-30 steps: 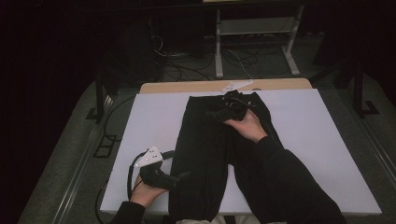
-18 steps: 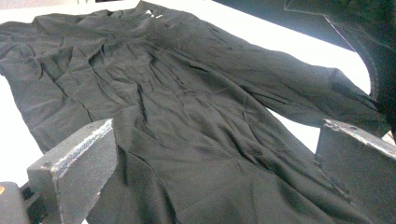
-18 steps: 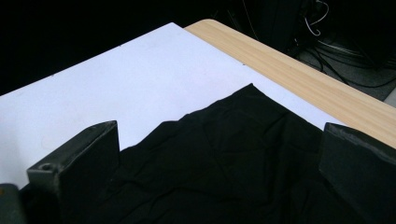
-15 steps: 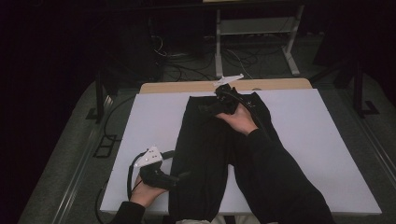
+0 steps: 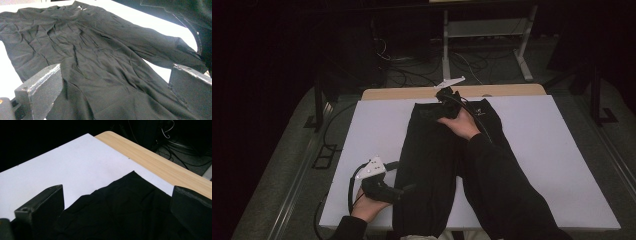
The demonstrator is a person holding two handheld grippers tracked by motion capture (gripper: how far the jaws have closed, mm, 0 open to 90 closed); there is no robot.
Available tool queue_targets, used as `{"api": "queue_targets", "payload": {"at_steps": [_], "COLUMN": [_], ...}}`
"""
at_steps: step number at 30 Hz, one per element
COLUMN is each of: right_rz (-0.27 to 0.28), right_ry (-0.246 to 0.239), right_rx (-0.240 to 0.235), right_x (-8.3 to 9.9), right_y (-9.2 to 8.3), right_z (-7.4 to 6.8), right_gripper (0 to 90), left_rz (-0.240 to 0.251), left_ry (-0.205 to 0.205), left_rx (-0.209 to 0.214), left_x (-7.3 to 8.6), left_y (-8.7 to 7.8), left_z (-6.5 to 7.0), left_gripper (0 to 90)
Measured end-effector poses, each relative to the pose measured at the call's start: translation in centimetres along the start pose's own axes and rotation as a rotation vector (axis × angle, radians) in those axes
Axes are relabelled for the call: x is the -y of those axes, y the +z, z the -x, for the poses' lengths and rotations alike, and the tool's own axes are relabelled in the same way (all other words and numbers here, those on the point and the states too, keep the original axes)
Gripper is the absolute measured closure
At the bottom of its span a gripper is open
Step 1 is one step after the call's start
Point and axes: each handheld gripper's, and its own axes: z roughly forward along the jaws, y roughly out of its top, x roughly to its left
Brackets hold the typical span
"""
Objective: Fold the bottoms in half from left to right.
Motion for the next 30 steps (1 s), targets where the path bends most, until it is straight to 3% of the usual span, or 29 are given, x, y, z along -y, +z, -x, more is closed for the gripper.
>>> {"api": "queue_targets", "payload": {"at_steps": [14,30], "right_rz": [0.018,0.027], "right_ry": [0.030,0.039], "right_rx": [0.023,0.058], "right_x": [-1.4,-2.8], "right_y": [1.9,4.7], "right_z": [0.2,-0.4], "right_gripper": [0.0,0.0], "left_rz": [0.002,0.010], "left_ry": [-0.001,-0.004], "left_rx": [0.000,0.001], "left_x": [0.0,0.0], "left_y": [-0.1,-0.2], "left_z": [0.0,0.0], "left_gripper": [0.0,0.0]}}
